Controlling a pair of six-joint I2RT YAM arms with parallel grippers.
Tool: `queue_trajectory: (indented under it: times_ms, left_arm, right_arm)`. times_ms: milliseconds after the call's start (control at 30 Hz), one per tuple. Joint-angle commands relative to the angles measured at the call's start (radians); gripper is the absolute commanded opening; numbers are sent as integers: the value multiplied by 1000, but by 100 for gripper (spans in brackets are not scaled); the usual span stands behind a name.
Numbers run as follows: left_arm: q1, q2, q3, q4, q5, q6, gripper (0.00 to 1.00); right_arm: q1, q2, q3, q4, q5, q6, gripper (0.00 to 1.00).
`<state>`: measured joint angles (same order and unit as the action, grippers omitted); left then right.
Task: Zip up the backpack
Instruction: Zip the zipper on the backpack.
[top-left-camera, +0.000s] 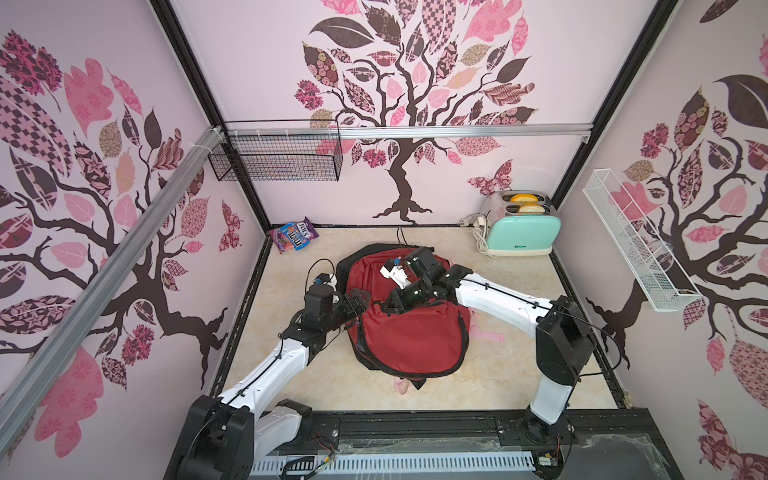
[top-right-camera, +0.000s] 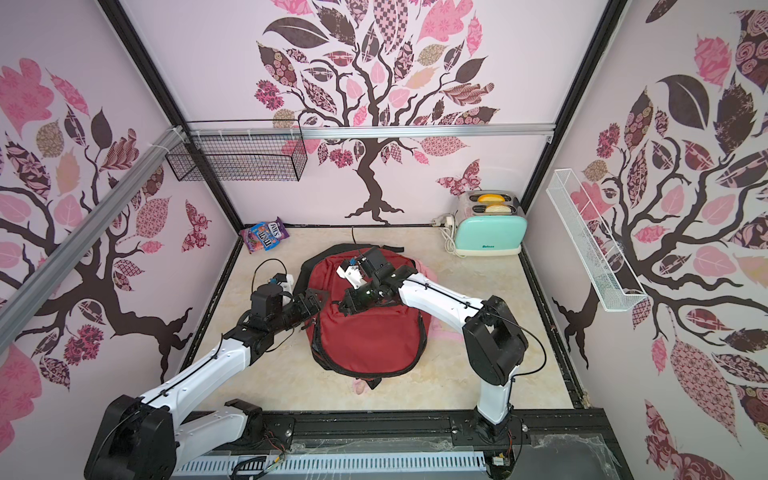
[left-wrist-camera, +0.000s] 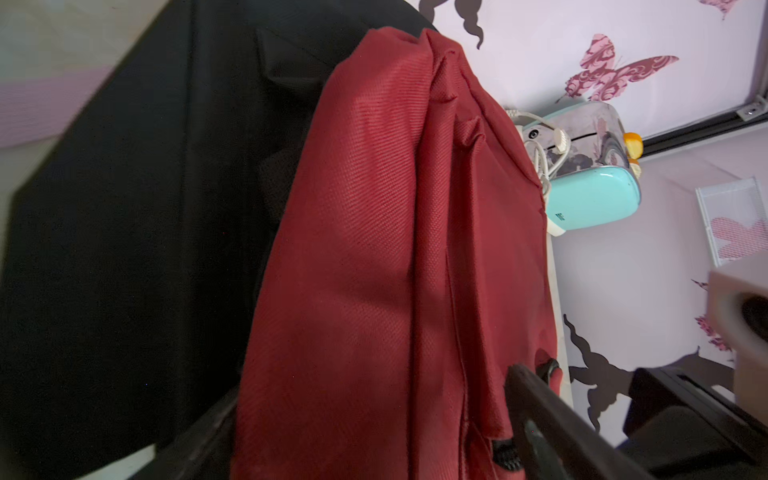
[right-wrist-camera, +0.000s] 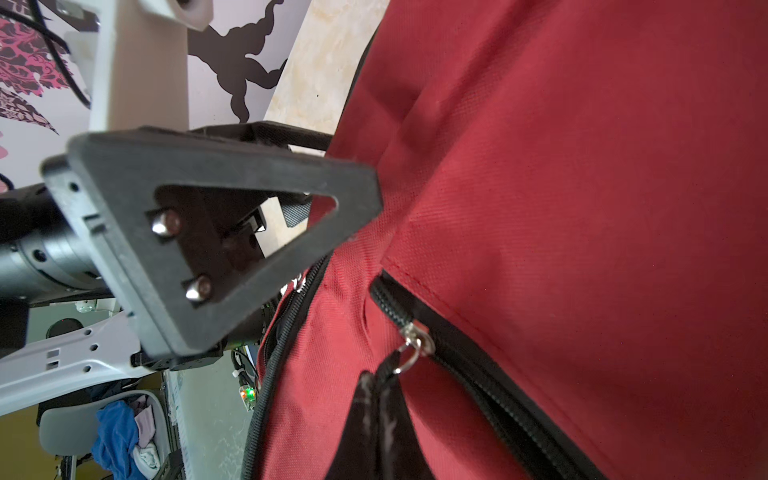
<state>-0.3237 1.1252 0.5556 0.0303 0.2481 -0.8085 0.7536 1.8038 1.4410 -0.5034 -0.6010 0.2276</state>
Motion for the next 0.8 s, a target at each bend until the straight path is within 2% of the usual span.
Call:
queue_trajectory:
  times_ms: [0,167,267,333,433,467,600,767]
  left_arm:
    - [-26,8,-7,102,77,6,90]
    - [-43,30,-23,169,126,-8,88]
    - [-43,45,-31,193,149,-20,82]
    - [-43,46,-34,199,156,-20,74]
    - [-41,42,-41,197,163,-22,49]
    - [-41,38,-45,198,164,-26,46]
    - [-25,-2,-102,189,138,-66,48]
    - [-23,-157,-158,45,29,-61,54]
  right_arm:
    - [-8,17,16,37,-39,11,0]
    - [-9,79,41,64,-71,20,0]
    - [-9,112,55,72,-85,25,0]
    - [-9,122,59,77,-95,25,0]
    - [-9,134,69,75,-111,17,0]
    - [-9,140,82,66,-120,13,0]
    - [-8,165,125,62,-183,13,0]
    - [13,178,182,27,-229,-10,0]
